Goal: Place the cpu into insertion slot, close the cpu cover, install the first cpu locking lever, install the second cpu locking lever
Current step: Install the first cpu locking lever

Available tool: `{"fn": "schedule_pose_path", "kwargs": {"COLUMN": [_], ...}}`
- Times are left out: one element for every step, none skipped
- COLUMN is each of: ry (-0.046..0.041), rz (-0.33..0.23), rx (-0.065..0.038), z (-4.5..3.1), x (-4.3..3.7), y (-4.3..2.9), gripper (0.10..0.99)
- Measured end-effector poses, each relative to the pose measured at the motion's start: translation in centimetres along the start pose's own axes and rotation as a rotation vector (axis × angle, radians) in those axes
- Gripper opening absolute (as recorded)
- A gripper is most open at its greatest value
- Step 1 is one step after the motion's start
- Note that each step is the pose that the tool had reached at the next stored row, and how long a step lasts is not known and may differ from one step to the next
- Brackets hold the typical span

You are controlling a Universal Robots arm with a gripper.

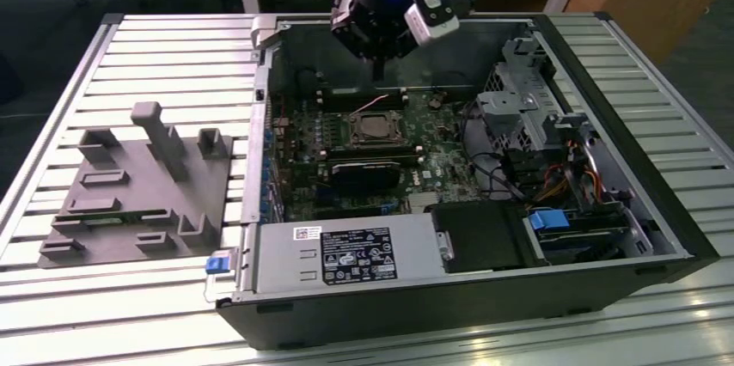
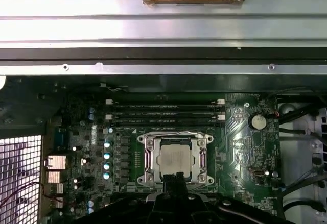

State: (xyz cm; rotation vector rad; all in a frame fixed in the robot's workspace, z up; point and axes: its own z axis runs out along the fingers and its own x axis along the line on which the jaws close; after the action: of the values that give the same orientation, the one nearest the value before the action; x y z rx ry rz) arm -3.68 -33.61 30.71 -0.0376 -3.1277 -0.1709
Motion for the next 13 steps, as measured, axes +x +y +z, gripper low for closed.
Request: {"fn": "schedule_pose_path", "kwargs": {"ry": [-0.0003, -0.0006, -0.0004, -0.0003, -0.0003, -0.0003, -0.0002, -0.0002, -0.0003, -0.0004, -0.0004, -0.0003, -0.0003], "rz": [0.000, -0.001, -0.001, -0.001, -0.001, -0.001, -0.001, -0.001, -0.001, -0.001, -0.001, -0.001, -0.001], "rx": [-0.002, -0.005, -0.009, -0.015, -0.019, -0.021, -0.021, -0.021, -0.021, -0.021, -0.021, -0.021, -0.021], "z": [0.12, 0.24, 0.34, 0.43, 0.55, 0.69, 0.82, 0.96, 1.10, 1.26, 1.39, 1.51, 1.64], "x": [0.00, -0.01, -0.01, -0.01, -0.01, -0.01, -0.01, -0.01, -0.01, -0.01, -0.01, -0.01, 0.00], "y": [0.00, 0.00, 0.00, 0.00, 0.01, 0.02, 0.07, 0.13, 0.19, 0.24, 0.28, 0.33, 0.38], "gripper": [0.106, 0.106, 0.106, 0.106, 0.106, 0.106, 0.106, 0.106, 0.106, 0.106, 0.106, 0.106, 0.106]}}
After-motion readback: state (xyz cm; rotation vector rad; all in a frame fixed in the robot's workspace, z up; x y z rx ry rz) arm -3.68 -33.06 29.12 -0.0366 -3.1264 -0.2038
